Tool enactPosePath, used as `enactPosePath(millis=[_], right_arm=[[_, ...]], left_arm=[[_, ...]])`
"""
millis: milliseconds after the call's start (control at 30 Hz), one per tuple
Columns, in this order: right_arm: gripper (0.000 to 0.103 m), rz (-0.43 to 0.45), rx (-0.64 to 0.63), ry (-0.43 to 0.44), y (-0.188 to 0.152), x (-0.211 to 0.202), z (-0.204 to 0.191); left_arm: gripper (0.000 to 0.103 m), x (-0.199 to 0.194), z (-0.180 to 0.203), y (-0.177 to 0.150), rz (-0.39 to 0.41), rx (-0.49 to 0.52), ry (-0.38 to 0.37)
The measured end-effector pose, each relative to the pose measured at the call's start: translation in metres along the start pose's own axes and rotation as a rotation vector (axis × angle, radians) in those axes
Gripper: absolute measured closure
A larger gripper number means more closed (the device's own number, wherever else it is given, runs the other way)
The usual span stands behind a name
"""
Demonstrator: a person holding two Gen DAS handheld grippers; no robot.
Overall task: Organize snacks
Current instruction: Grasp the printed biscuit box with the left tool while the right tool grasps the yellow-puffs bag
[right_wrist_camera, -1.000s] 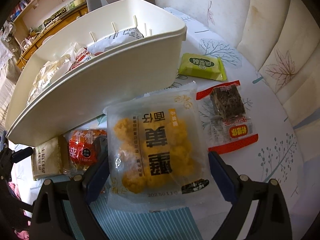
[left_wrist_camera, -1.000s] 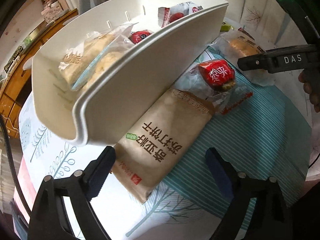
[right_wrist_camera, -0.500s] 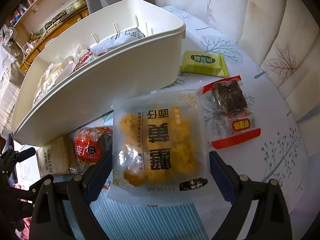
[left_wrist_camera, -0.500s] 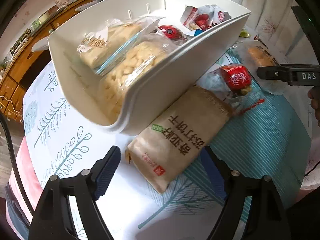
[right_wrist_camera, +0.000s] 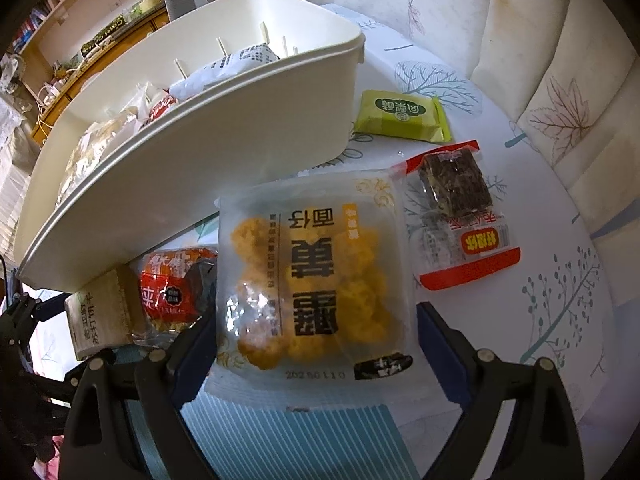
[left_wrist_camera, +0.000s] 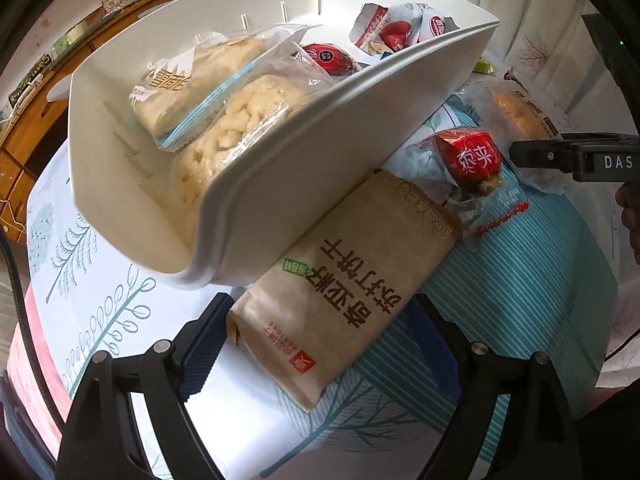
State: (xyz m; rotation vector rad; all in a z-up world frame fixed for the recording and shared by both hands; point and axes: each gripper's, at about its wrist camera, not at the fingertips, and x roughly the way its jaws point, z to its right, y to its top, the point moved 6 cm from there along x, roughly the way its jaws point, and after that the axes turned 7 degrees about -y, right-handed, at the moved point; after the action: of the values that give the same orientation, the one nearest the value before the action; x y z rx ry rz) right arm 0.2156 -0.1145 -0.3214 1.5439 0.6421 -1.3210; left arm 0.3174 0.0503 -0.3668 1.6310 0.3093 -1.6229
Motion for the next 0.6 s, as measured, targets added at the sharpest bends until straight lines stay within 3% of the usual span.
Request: enactPosePath(millis=[167, 333, 600], right_arm=[[0.014, -0.008, -0.011, -0.019, 0.000, -0.001, -0.004], [0.015, -0.035, -0.017, -0.022, -0.003, -0.002, -0.008], [0.017, -0.163, 0.037, -0.027, -0.027, -0.008, -0.019]], left_arm=[[0.019, 0.000, 0.005, 0.000, 0.001, -0.006, 0.007], [0.030, -0.002, 0.020, -0.003, -0.005, -0.013, 0.012], [0.044, -0.006, 0.042, -0.021, -0.024, -0.034, 0.015]])
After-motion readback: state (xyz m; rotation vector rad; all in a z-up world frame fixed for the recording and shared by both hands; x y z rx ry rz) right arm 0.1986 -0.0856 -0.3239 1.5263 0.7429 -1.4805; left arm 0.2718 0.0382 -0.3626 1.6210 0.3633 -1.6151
